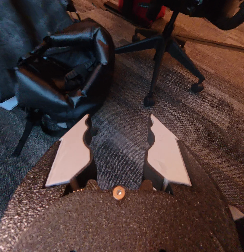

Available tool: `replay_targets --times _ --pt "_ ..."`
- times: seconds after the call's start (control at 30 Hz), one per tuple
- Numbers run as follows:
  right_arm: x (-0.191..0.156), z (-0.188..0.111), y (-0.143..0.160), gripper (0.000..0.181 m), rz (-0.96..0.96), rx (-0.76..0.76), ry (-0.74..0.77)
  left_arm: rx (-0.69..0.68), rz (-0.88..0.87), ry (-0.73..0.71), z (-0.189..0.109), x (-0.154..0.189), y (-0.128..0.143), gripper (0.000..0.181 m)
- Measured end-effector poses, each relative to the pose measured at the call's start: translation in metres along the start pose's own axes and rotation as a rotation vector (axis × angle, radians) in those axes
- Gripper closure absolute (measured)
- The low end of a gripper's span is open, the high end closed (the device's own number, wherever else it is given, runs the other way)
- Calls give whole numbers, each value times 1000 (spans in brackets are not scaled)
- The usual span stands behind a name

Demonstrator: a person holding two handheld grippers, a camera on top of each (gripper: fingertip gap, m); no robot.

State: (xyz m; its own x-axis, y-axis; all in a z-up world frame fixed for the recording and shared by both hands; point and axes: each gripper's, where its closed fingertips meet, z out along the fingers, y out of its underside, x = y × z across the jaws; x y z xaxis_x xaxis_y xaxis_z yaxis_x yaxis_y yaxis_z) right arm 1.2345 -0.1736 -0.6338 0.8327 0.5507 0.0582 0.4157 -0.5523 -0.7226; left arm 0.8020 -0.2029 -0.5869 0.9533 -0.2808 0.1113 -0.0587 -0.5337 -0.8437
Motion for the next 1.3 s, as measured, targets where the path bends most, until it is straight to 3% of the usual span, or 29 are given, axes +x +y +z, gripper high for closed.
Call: replay_targets --times 0.13,0.27,0.47,0.63,0.83,0.93,1.13,1.3 --pt "18 12 40 79 53 30 75 59 30 68 51 9 2 97" --pt "41 28 51 79 73 80 111 90 50 97 87 12 16 95" --pt "30 76 45 78 24 111 44 79 4 73 89 8 61 94" --pt "-17 113 14 77 -113 120 -104 55 -123 -8 50 10 113 92" --pt "-87 143 -39 76 -342 165 -295 40 -279 -163 -28 14 180 91" --pt "-124 153 -51 76 -482 155 -390 81 -386 -297 -70 10 214 90" --pt "-190 157 -79 76 -775 138 -518 145 -555 -525 -139 3 283 86" --pt "-257 139 -133 76 -821 187 -644 162 -638 -664 -177 -2 325 86"
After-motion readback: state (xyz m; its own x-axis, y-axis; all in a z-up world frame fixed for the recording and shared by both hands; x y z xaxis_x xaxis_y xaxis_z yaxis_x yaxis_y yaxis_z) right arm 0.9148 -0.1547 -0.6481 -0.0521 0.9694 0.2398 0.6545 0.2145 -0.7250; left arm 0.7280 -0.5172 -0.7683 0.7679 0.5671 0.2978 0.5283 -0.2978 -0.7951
